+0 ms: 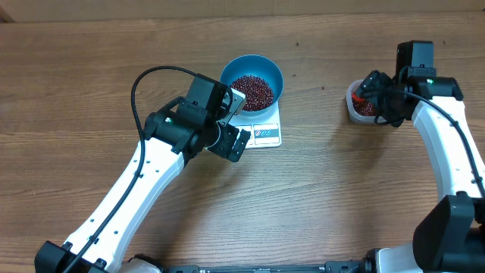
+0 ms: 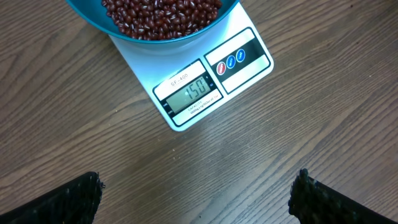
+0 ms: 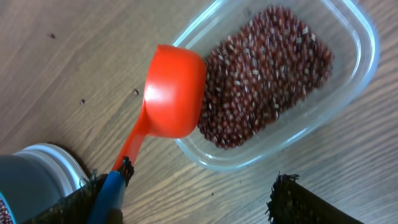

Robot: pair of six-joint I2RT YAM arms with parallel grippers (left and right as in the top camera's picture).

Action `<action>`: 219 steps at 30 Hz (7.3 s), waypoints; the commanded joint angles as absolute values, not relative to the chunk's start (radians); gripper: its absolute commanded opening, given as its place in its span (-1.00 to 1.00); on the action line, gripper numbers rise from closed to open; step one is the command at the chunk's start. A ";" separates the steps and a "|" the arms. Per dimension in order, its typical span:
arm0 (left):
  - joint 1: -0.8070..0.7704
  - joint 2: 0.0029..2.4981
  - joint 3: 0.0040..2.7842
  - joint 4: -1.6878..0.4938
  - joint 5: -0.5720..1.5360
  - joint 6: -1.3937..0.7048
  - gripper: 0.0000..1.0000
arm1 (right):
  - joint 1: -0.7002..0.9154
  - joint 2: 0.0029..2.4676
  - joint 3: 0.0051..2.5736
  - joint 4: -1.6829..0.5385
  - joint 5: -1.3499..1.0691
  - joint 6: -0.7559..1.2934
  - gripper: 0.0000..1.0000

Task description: Scoop item into bowl and weigh 150g on scale

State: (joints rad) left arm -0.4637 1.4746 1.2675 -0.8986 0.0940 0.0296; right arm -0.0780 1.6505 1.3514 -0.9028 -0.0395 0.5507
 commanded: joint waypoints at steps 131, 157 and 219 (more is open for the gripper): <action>-0.459 1.451 1.272 -0.897 0.102 0.038 0.99 | 0.110 0.003 0.045 -0.143 -0.367 -0.128 1.00; -0.434 0.800 1.003 -0.812 0.079 -0.067 0.99 | 0.110 0.003 0.045 -0.143 -0.367 -0.128 1.00; -0.167 0.011 0.005 -0.052 0.259 -0.266 0.99 | 0.110 0.003 0.045 -0.143 -0.367 -0.128 1.00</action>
State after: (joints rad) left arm -0.1619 0.0132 0.0116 -0.0551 0.2516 -0.2852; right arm 0.1112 0.0120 0.0463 -0.1497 -0.3763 -0.1310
